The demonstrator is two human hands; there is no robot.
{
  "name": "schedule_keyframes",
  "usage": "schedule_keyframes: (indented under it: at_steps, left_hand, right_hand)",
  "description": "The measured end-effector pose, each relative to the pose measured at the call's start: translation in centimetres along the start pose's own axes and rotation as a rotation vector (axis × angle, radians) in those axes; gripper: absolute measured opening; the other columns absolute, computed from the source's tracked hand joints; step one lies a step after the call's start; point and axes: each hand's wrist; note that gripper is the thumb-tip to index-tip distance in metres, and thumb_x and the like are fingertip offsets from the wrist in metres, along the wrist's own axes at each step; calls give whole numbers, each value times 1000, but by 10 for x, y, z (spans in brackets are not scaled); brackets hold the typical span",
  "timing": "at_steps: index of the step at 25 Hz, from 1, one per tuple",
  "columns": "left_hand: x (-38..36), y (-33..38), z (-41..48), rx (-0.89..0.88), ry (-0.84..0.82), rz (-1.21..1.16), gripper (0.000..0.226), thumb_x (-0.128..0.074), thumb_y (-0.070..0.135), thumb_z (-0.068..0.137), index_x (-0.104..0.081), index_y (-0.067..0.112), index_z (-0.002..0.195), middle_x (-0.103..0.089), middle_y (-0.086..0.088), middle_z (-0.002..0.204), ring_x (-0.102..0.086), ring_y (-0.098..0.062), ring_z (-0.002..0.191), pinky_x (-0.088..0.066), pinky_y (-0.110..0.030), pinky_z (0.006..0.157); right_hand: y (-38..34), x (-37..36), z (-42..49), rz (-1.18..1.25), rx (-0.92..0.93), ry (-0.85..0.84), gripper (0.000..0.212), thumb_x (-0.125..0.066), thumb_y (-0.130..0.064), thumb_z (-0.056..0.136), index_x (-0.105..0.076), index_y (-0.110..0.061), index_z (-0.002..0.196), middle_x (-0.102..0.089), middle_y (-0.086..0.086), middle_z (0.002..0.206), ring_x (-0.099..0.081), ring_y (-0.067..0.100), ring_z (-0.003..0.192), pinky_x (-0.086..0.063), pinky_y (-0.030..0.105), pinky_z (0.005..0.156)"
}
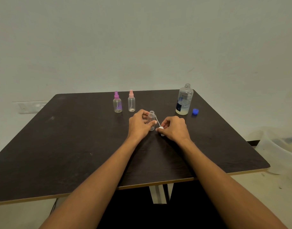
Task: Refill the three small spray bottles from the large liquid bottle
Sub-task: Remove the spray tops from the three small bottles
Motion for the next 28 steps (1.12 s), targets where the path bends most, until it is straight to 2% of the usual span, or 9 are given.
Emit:
schedule_keyframes:
  at_steps: [13, 20, 23, 28]
  left_hand:
    - [1, -4, -1, 16, -12, -8, 51, -94, 26, 74, -67, 18, 117, -75, 4, 108, -73, -4, 92, -57, -15, 77]
    - [11, -5, -4, -11, -1, -23, 63, -95, 33, 72, -66, 16, 126, -74, 2, 117, -71, -8, 107, -60, -27, 94]
    - [23, 0, -11, -25, 7, -58, 67, -94, 34, 73, -64, 15, 130, -72, 2, 122, -68, -9, 113, -58, -25, 97]
    - [53, 10, -25, -53, 32, -129, 67, -94, 33, 73, -65, 17, 131, -72, 6, 122, -69, -4, 111, -57, -23, 97]
  right_hand:
    - [-3, 2, 0, -22, 5, -24, 26, -92, -41, 77, -72, -27, 88, -72, -7, 83, -69, 7, 84, -63, 34, 82]
    - [-2, 9, -1, -2, -1, -28, 34, -92, -46, 75, -72, -26, 94, -72, -8, 85, -69, 6, 84, -63, 36, 85]
    - [-2, 18, -3, 20, 20, 5, 37, -91, -50, 74, -73, -25, 96, -72, -8, 85, -69, 5, 83, -63, 35, 84]
    - [-15, 42, -12, 108, 111, 81, 38, -90, -48, 78, -76, -20, 100, -74, -8, 86, -70, 4, 80, -62, 26, 80]
Point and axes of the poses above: each hand's wrist, its own z-axis towards the middle knuckle, its own x-axis out of the back of the hand, y = z × x
